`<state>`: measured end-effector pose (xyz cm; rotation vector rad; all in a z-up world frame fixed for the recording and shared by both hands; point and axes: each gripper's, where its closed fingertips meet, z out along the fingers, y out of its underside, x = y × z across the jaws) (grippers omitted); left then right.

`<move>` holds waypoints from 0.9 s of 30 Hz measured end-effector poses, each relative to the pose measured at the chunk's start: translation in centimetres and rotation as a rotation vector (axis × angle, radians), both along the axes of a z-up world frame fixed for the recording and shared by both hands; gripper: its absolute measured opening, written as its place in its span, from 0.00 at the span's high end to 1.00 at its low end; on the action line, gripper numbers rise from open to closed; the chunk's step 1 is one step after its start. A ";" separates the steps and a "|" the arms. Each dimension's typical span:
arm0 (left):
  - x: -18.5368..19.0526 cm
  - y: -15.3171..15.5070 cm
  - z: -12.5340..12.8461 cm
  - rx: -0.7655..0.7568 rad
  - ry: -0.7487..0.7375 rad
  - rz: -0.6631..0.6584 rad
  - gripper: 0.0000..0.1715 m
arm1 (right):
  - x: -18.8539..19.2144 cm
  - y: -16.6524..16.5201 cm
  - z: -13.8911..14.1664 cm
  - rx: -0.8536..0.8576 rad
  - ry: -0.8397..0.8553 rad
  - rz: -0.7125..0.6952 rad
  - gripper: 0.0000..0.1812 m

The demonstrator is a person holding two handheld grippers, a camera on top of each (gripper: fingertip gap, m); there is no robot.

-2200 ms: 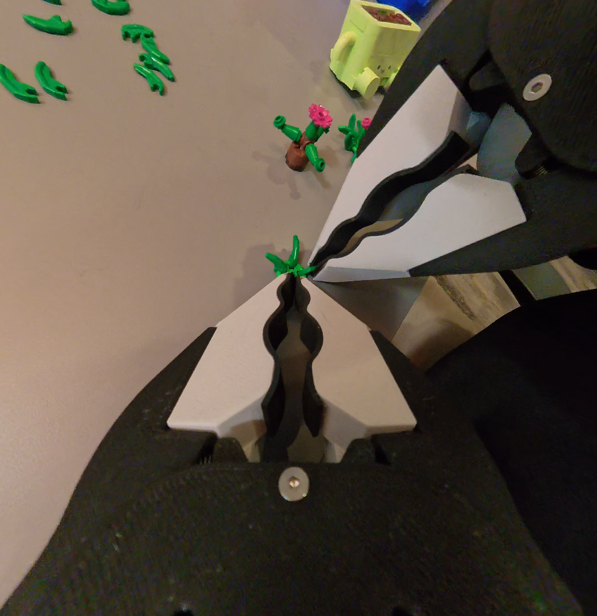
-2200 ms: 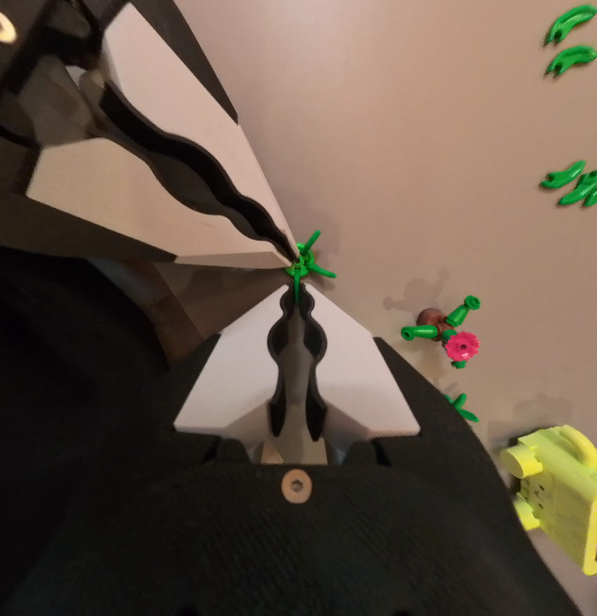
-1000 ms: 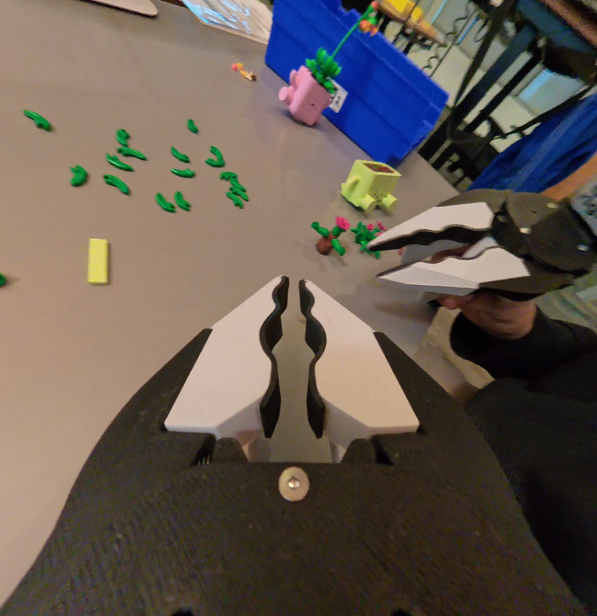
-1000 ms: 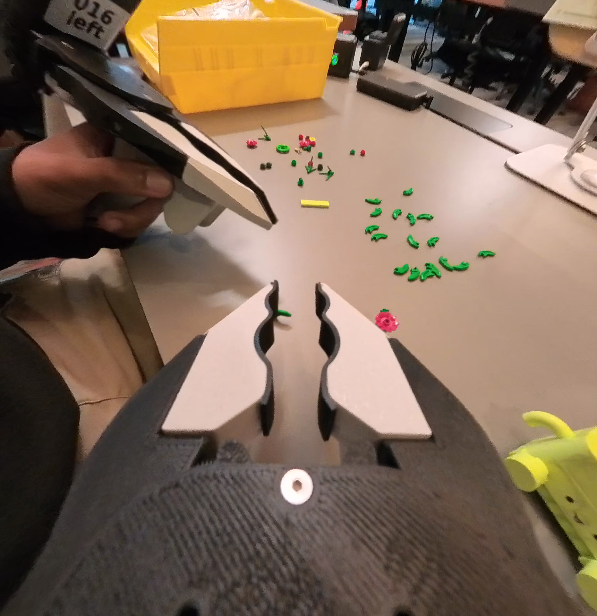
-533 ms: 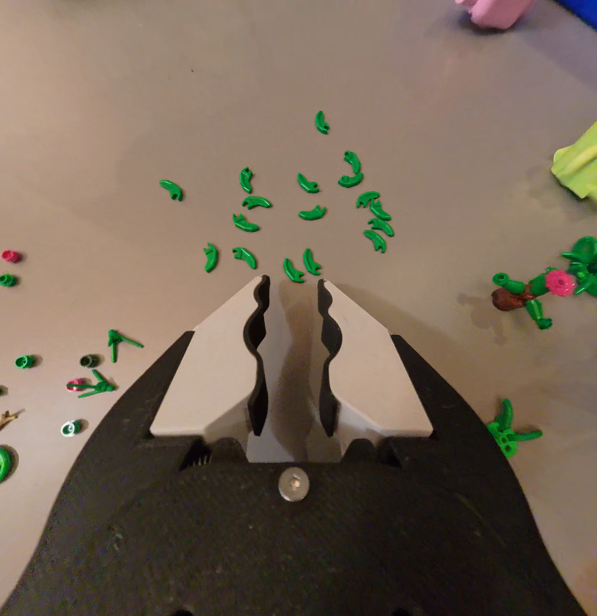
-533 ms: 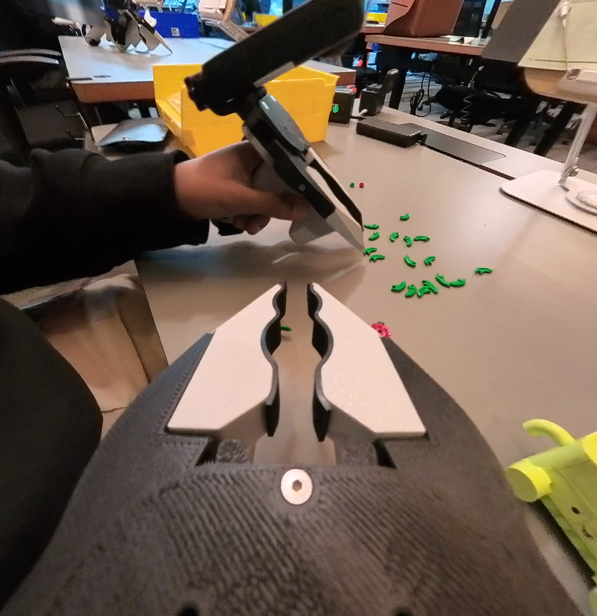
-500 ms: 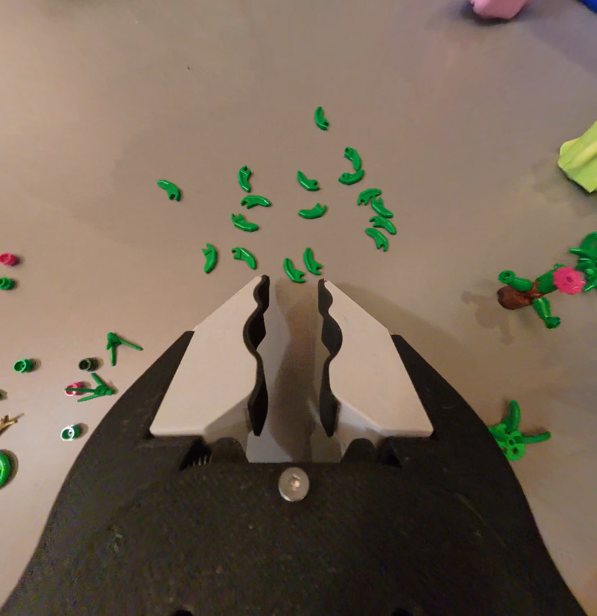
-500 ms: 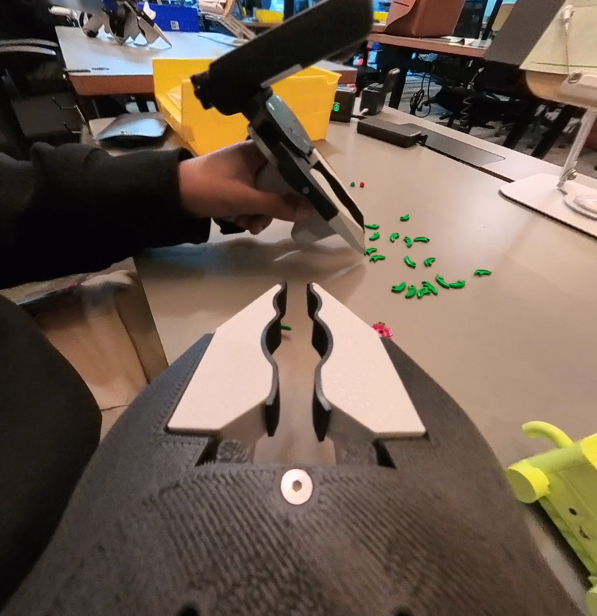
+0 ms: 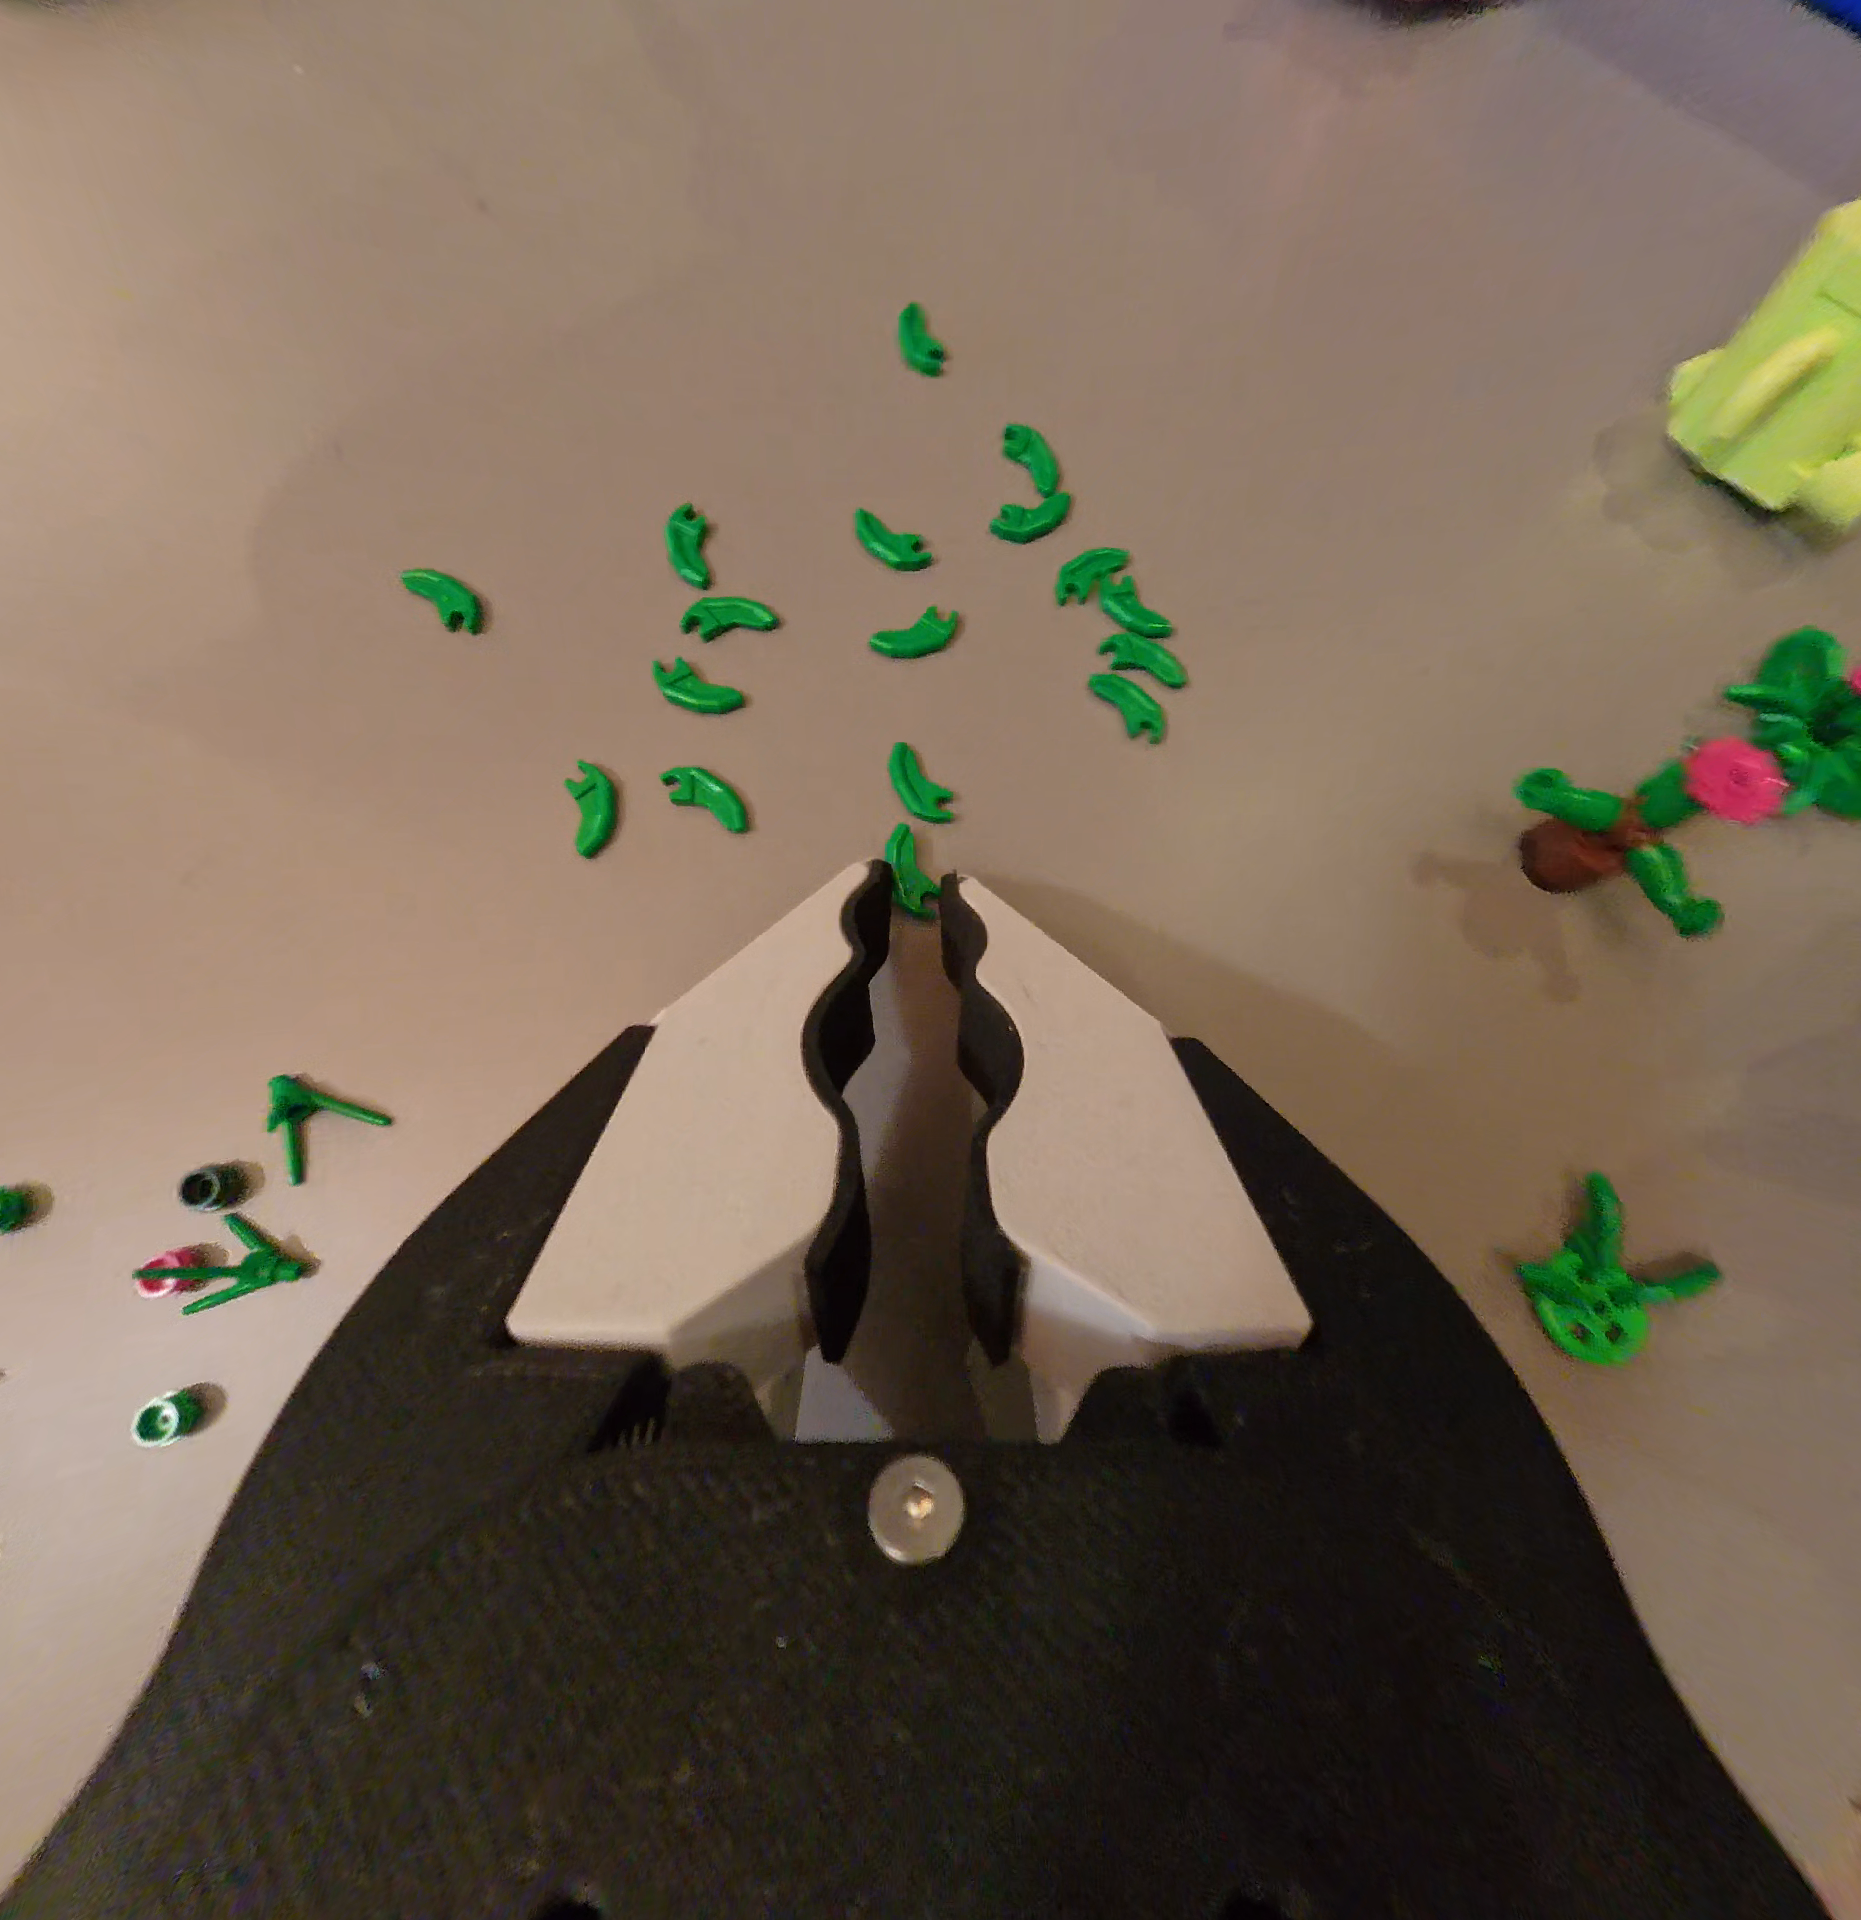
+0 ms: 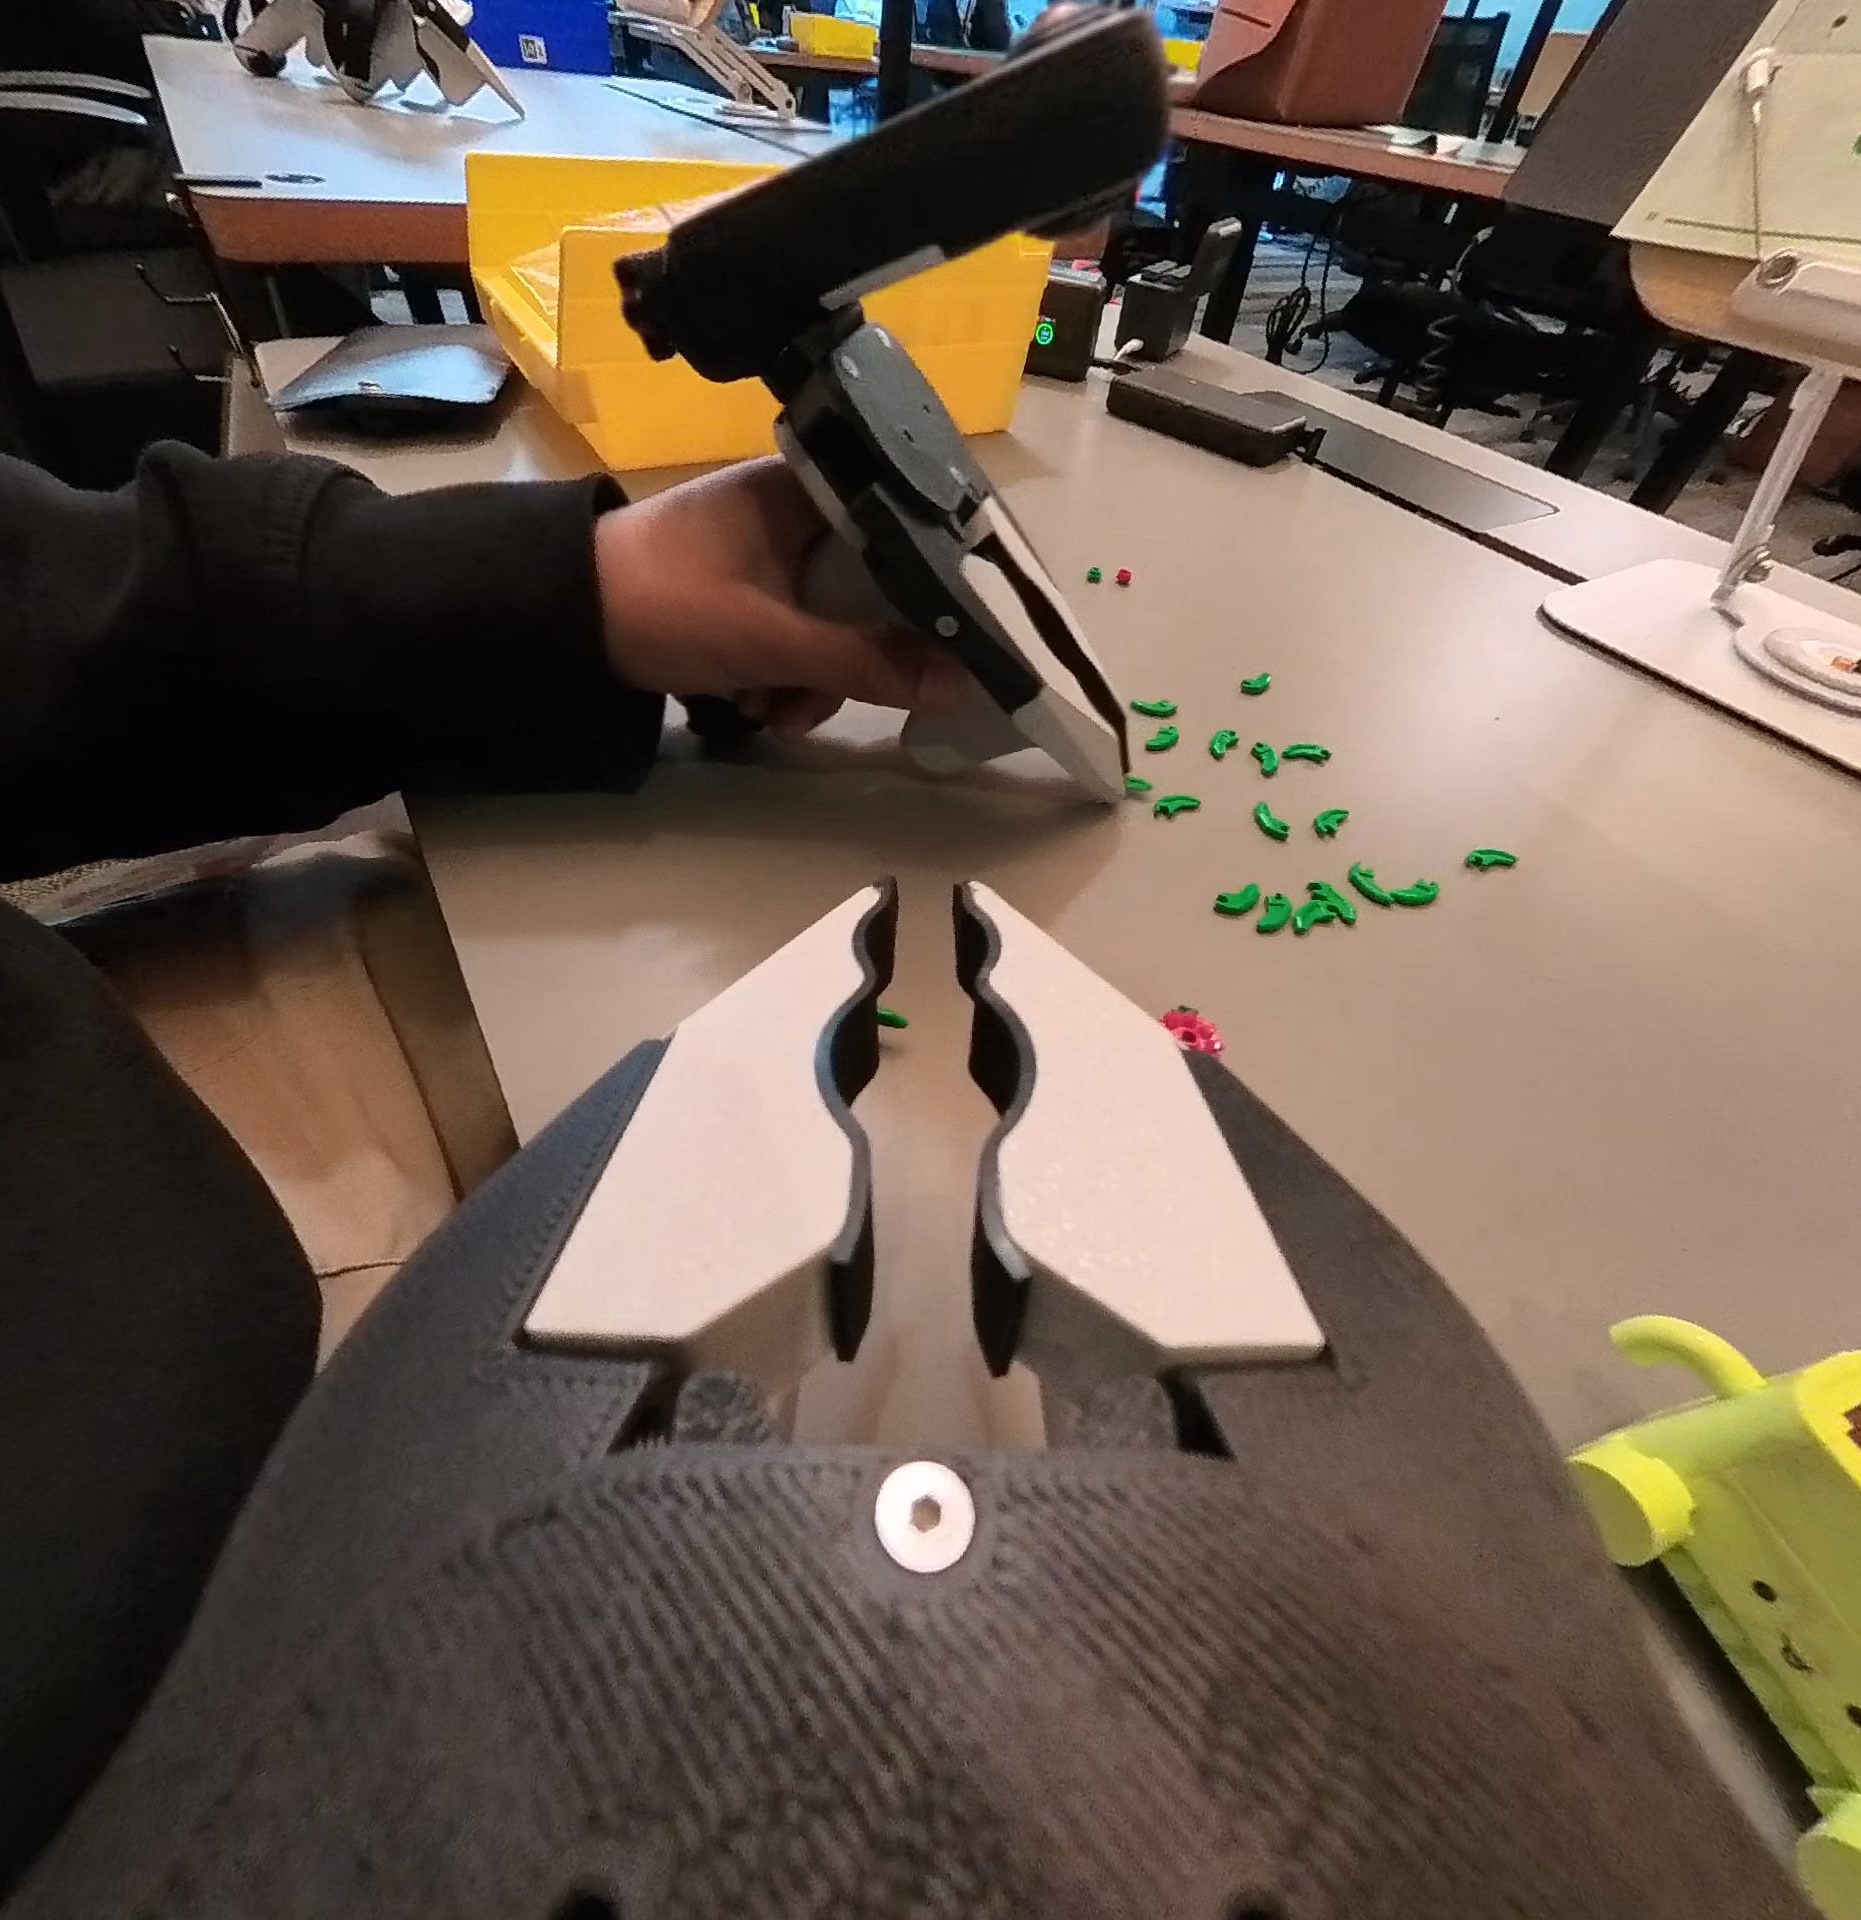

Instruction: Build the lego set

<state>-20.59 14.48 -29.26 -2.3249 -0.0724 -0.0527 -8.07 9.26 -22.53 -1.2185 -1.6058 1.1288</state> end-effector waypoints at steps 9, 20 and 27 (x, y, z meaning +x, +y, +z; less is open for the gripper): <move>8.7 -2.8 6.9 0.279 0.142 -0.420 0.96 | 2.0 1.8 3.4 -0.253 0.095 -0.037 0.82; 15.2 -6.1 5.8 0.245 0.246 -0.604 1.00 | 2.9 1.6 -0.1 -0.531 -0.187 0.051 0.83; 14.5 -5.2 3.9 0.158 0.141 -0.503 1.00 | 5.4 6.6 -0.1 -0.387 -0.125 -0.147 0.86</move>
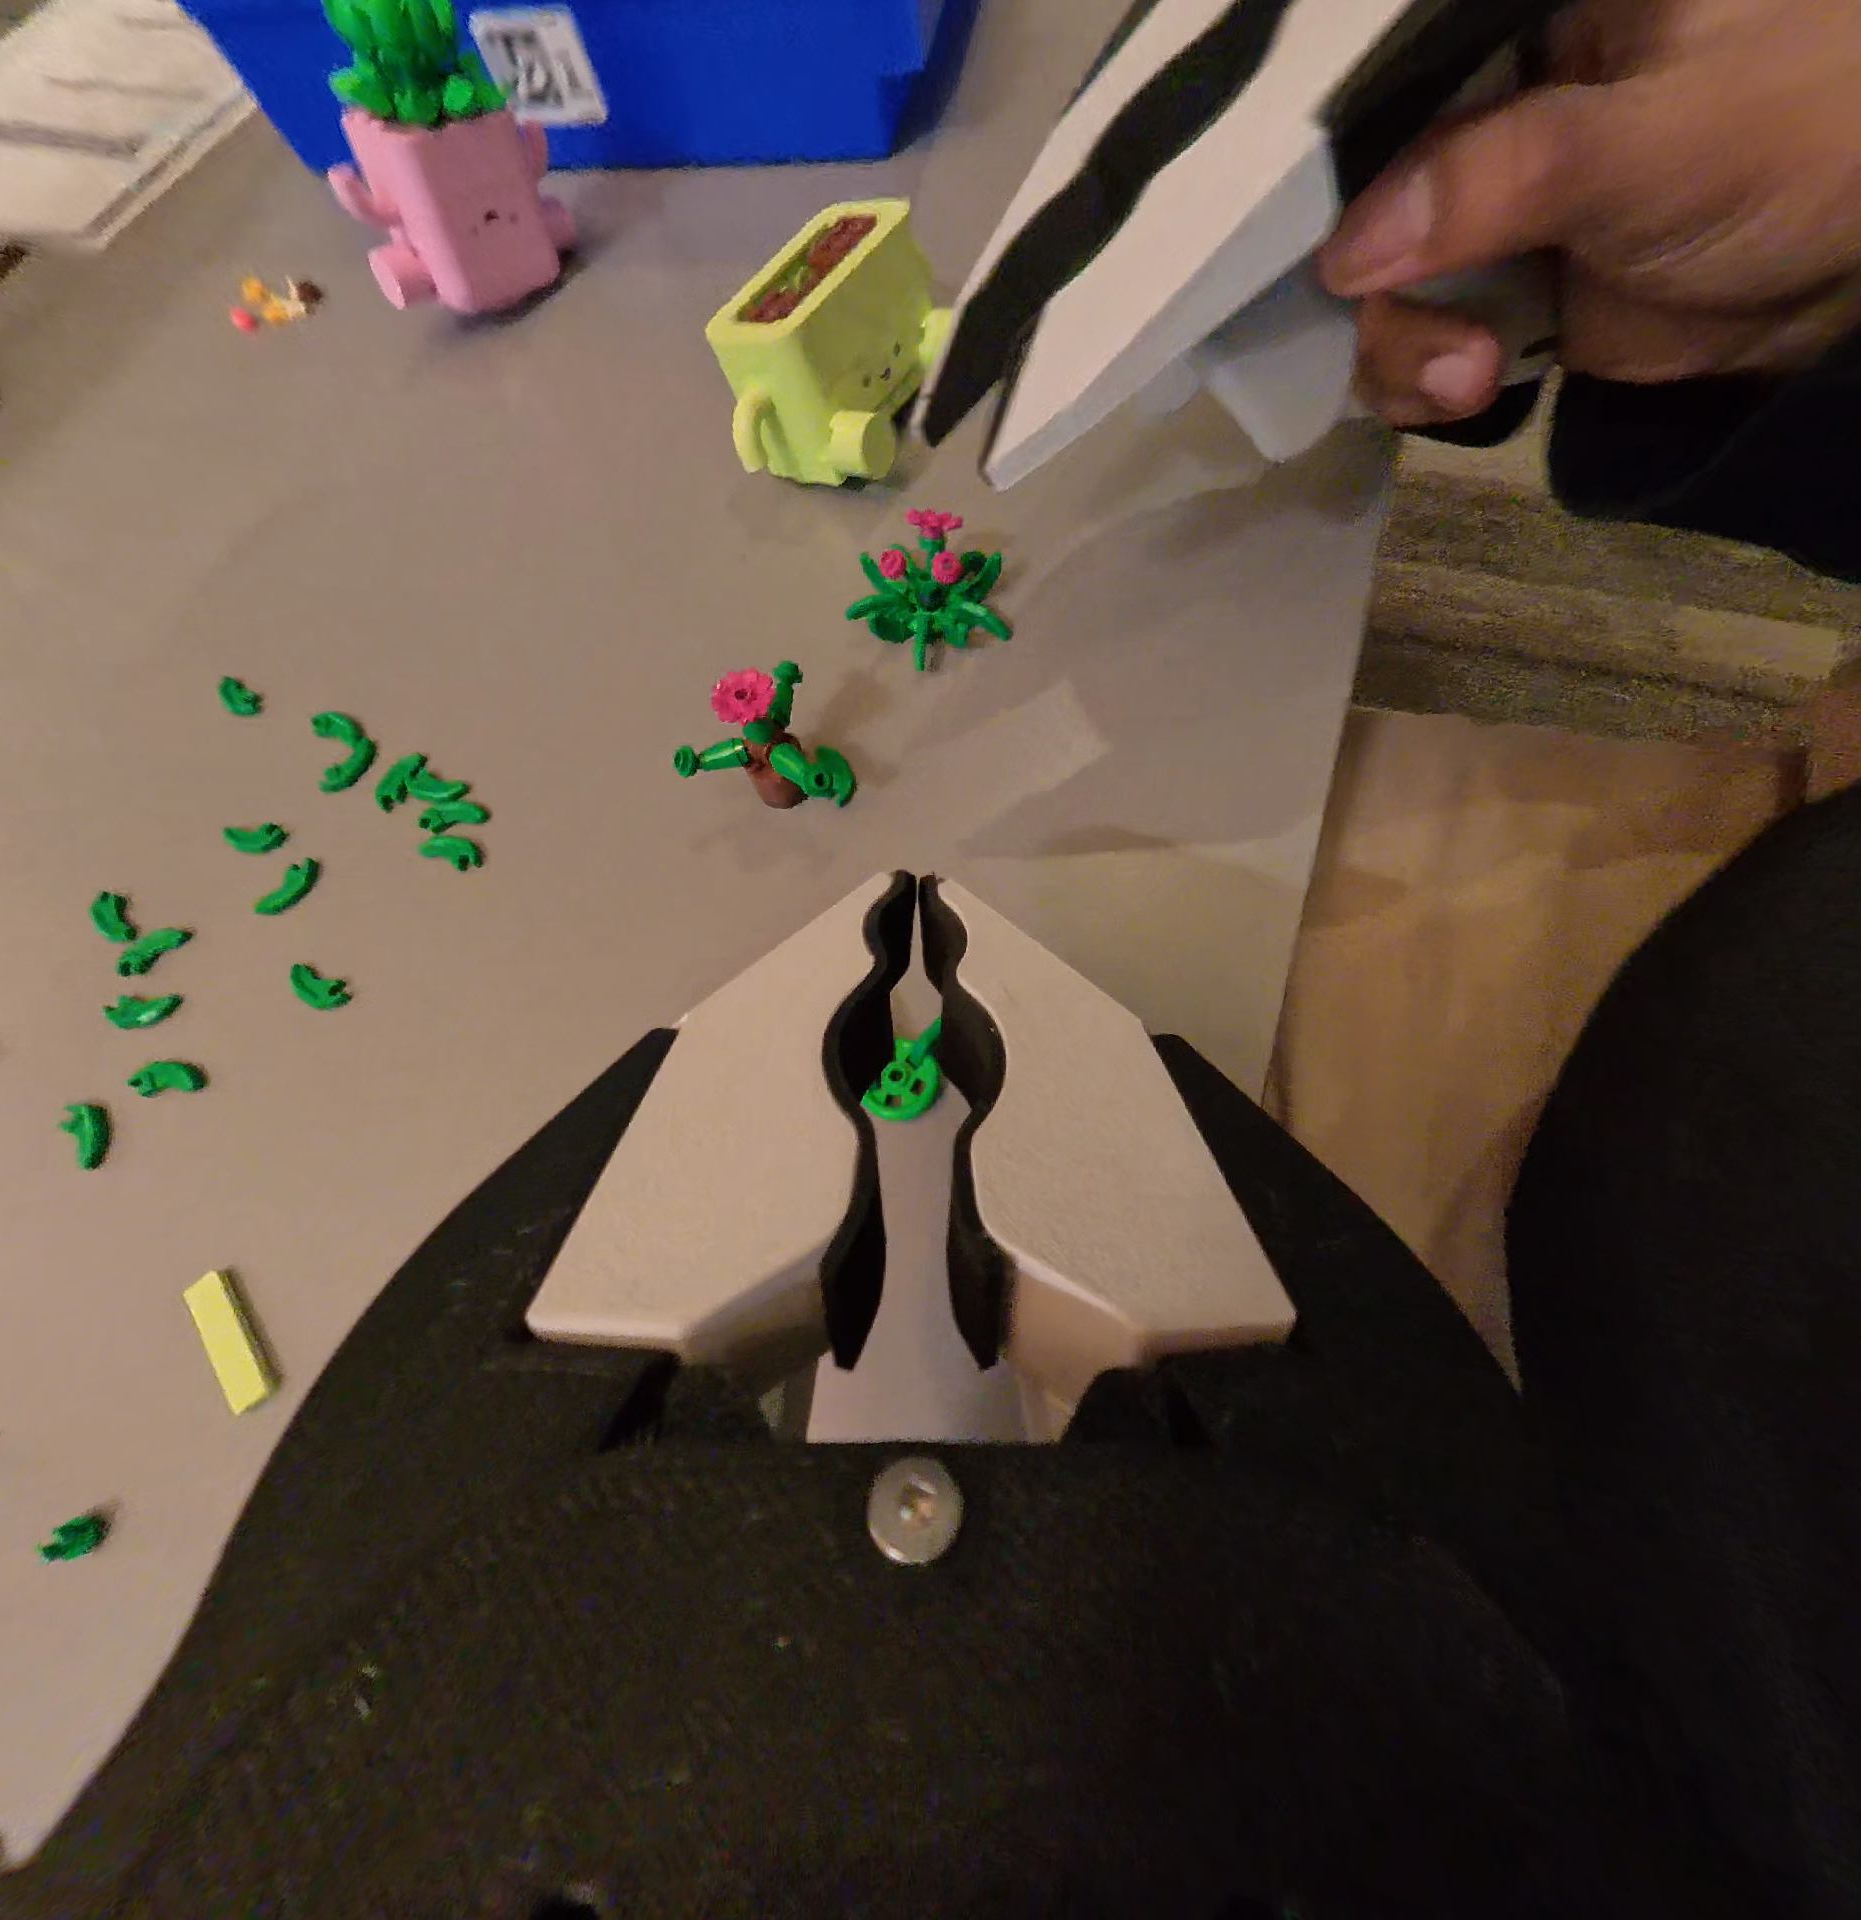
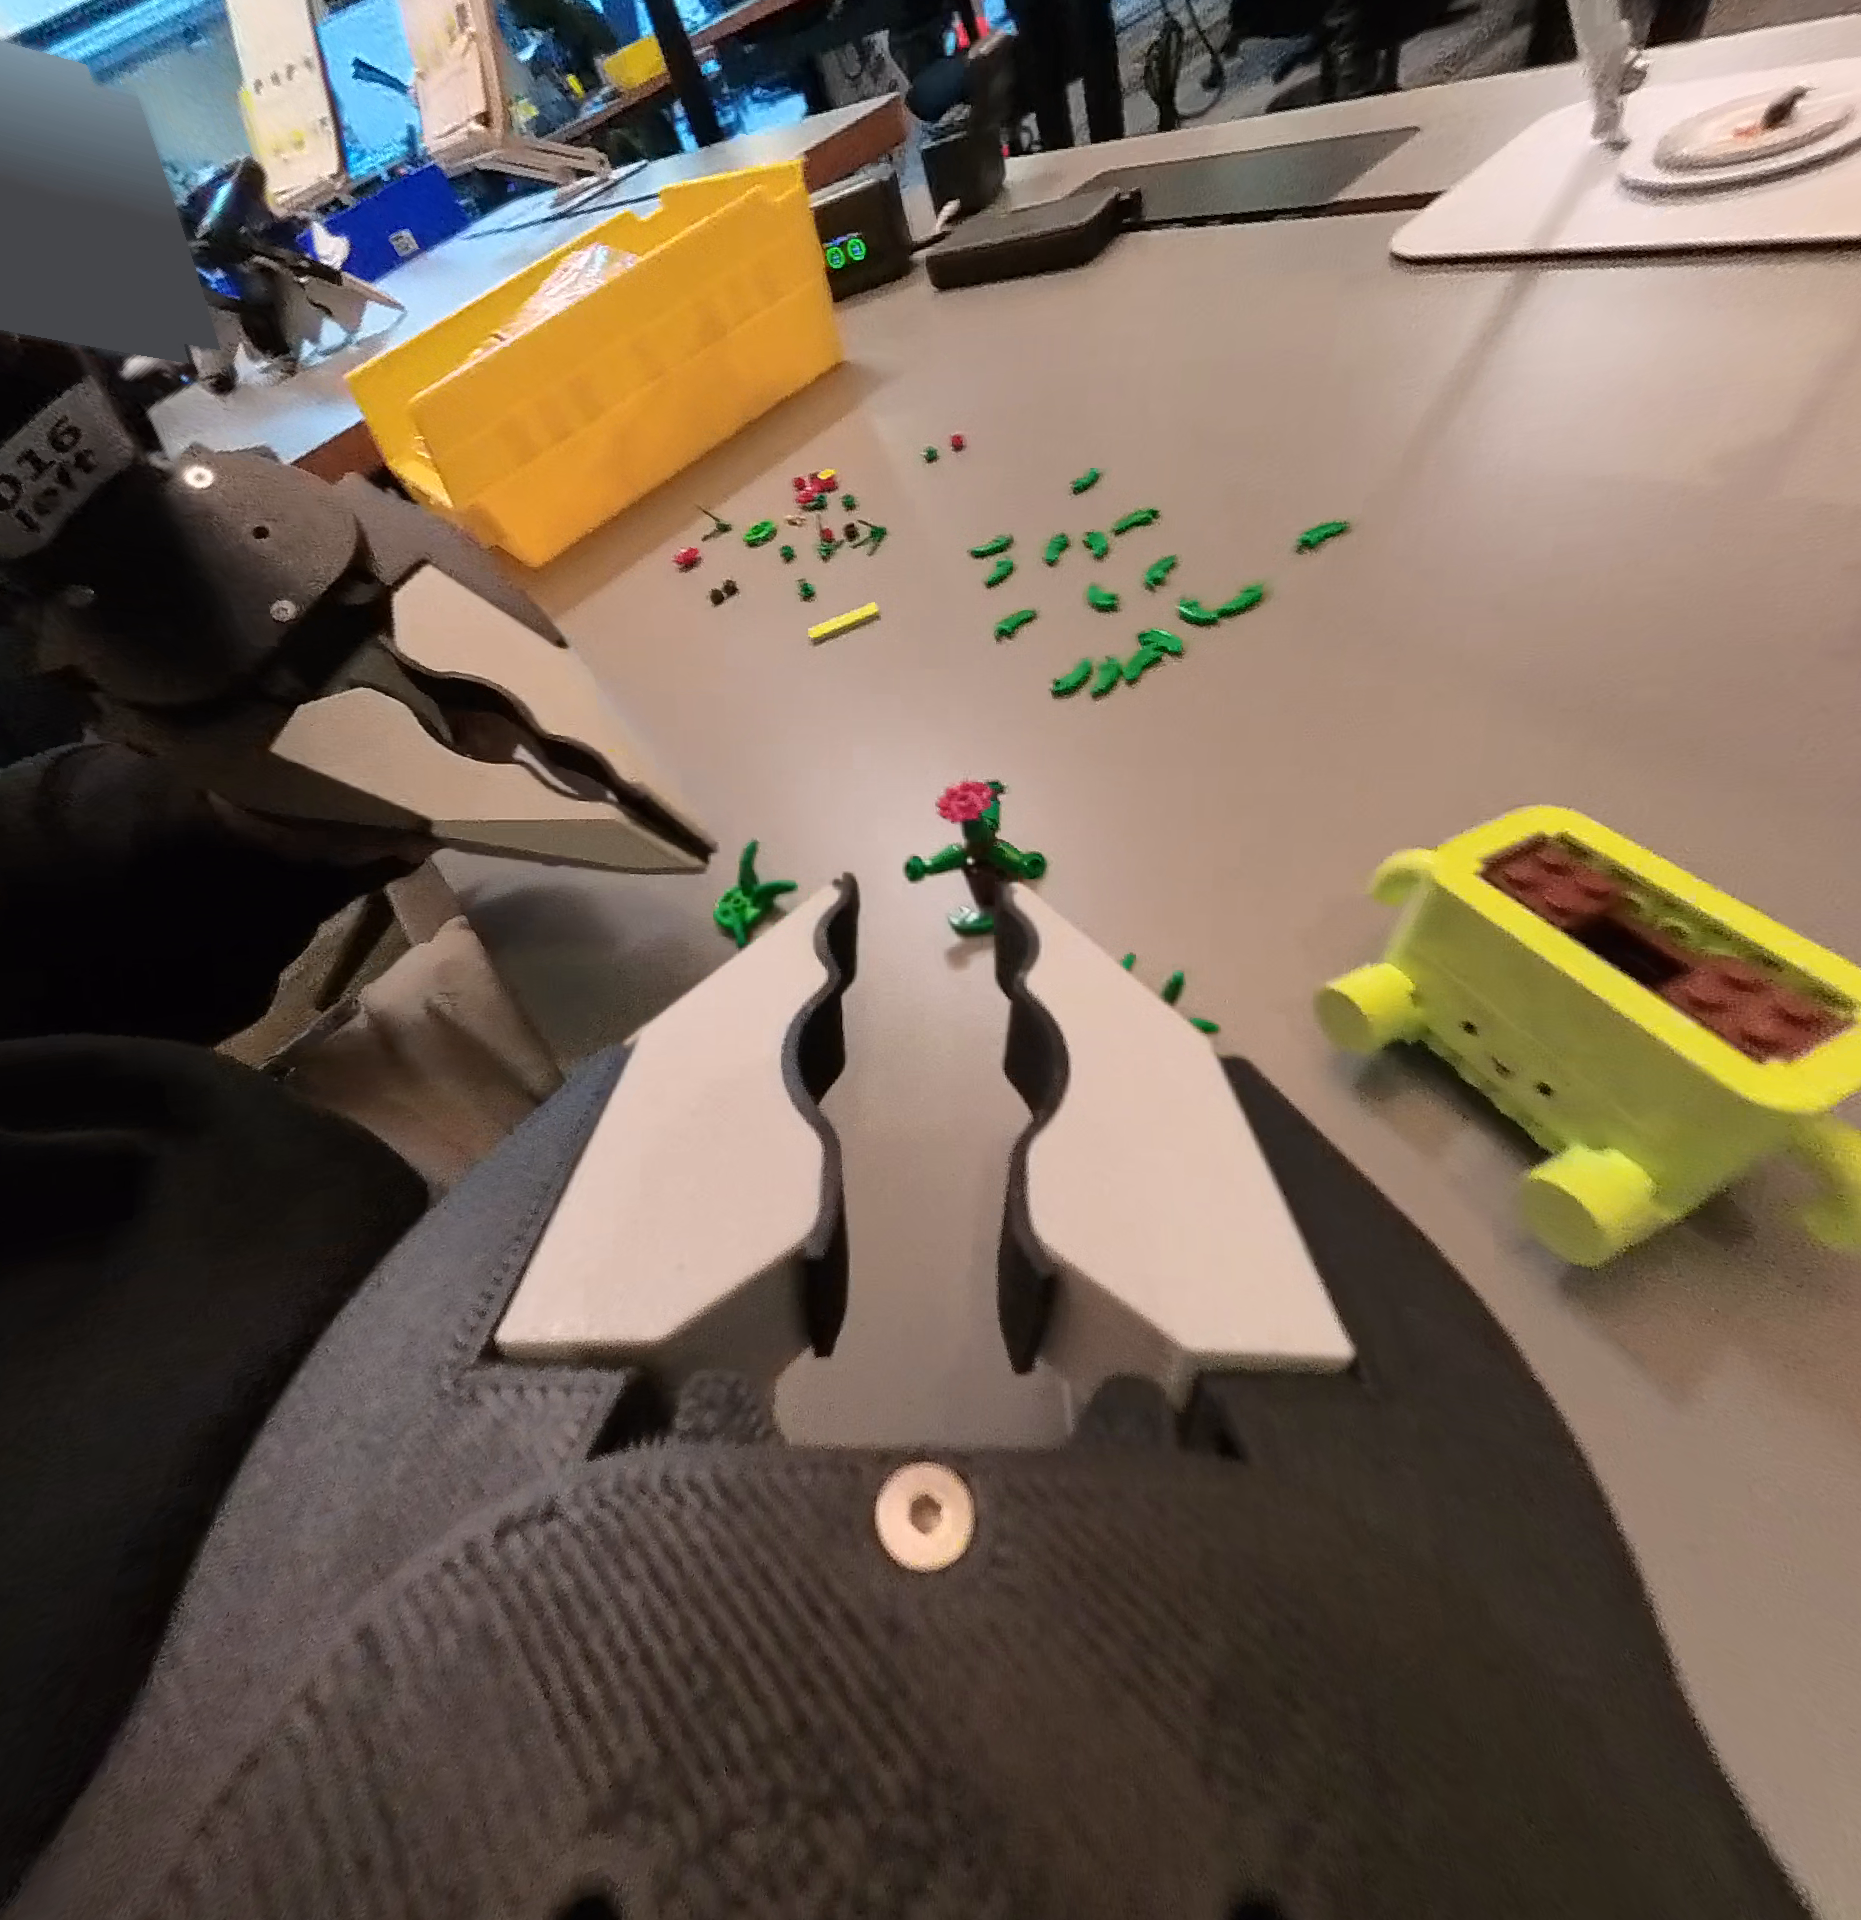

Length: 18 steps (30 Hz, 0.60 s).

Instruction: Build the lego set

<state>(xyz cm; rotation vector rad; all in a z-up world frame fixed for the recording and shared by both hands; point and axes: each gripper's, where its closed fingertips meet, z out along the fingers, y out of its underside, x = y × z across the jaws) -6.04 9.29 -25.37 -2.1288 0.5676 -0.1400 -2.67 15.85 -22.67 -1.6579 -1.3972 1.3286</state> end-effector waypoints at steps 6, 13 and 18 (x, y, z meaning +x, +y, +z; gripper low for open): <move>0.3 2.7 -3.2 -0.175 -0.008 0.127 0.87 | -0.2 -0.8 -1.4 0.015 -0.022 0.030 0.87; 0.3 5.0 -3.8 -0.235 -0.094 0.177 0.87 | 0.3 -0.6 -0.6 0.020 0.041 0.025 0.89; 0.6 5.8 -4.3 -0.268 -0.105 0.154 0.89 | 0.6 -0.5 -0.2 0.006 0.066 0.018 0.89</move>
